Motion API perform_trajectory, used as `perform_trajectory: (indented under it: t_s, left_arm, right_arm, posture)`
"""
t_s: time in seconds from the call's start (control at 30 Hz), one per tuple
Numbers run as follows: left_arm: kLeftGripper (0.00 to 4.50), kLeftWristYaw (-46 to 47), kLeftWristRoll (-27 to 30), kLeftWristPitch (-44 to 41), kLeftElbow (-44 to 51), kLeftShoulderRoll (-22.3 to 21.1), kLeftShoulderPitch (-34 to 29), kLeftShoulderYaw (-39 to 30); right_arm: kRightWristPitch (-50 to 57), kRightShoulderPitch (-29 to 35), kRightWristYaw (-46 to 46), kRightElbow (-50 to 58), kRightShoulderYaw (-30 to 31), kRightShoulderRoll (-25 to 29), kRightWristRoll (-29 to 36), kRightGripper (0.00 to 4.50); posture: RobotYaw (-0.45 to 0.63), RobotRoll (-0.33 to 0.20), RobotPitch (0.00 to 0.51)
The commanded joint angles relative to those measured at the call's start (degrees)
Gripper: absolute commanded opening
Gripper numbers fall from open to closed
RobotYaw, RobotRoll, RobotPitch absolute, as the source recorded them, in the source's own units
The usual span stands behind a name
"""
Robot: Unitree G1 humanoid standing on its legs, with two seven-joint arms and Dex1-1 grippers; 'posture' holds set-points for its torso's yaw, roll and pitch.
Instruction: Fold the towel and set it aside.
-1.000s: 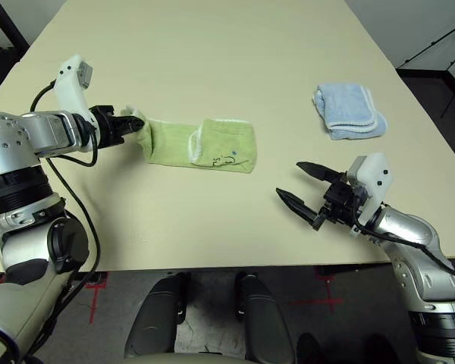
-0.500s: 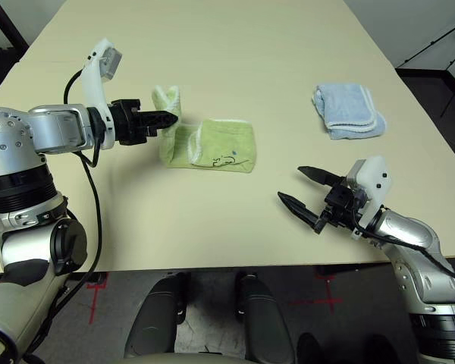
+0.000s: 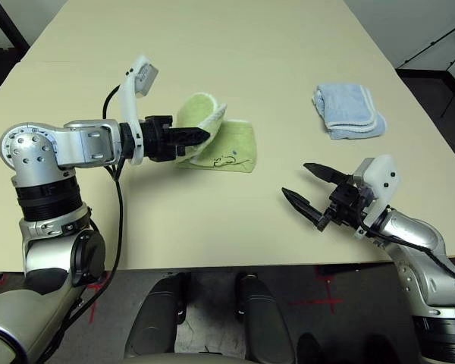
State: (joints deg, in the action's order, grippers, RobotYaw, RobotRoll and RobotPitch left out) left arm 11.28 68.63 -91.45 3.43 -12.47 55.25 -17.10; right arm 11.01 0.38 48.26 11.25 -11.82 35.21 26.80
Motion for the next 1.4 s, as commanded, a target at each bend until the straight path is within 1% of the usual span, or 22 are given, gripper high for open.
perform_trajectory:
  t_s: [0.03, 0.17, 0.3, 0.5, 0.6, 0.7, 0.93, 1.17, 1.4]
  left_arm:
    - [0.02, 1.8, 0.2, -1.0, -1.1, 1.7, 0.8, 0.9]
    - [0.02, 3.9, -0.8, -1.0, -1.9, 4.5, 1.7, 0.1]
    - [0.02, 5.5, -3.8, -1.0, -3.0, 7.6, 2.0, -0.9]
    - [0.02, 4.4, -8.9, -1.0, -3.5, 10.3, 2.5, -1.1]
    - [0.02, 3.5, -10.6, -1.0, -3.5, 11.5, 2.4, -0.9]
    - [0.02, 3.5, -11.7, -1.0, -4.6, 13.2, 2.7, -2.6]
    - [0.02, 2.7, -11.9, -1.0, -4.6, 14.5, 2.8, -2.2]
    - [0.02, 1.4, -12.6, -1.0, -4.3, 15.3, 0.9, 0.0]
    - [0.02, -0.9, -16.4, -1.0, -4.9, 15.5, 0.0, 1.0]
  right_arm:
    - [-0.5, 0.8, -0.2, 1.1, 0.3, -0.3, -0.4, 4.50]
    - [-0.5, 1.2, -0.4, 1.3, 0.2, -0.5, -0.5, 4.50]
    - [-0.5, 1.7, -0.8, 1.9, 0.1, -0.8, -0.5, 4.50]
    - [-0.2, 2.7, -1.4, 2.9, -0.2, -1.1, -0.4, 4.50]
    - [-0.2, 3.2, -1.7, 3.4, -0.5, -1.1, -0.4, 4.50]
    - [-0.1, 3.7, -2.0, 3.8, -0.8, -0.9, -0.2, 4.50]
    - [0.0, 4.4, -2.5, 4.4, -1.2, -0.8, 0.0, 4.50]
    - [0.4, 4.7, -3.1, 5.1, -1.0, -0.7, 0.0, 4.50]
    - [0.9, 5.7, -3.4, 6.0, -1.7, -0.1, 0.3, 4.50]
  posture:
    - [0.10, 0.000, 0.195]
    - [0.09, 0.000, 0.196]
    - [0.07, 0.000, 0.198]
    - [0.05, 0.000, 0.200]
    - [0.05, 0.000, 0.200]
    - [0.03, 0.000, 0.203]
    - [0.02, 0.000, 0.208]
    - [0.01, 0.000, 0.213]
    - [0.00, 0.000, 0.222]
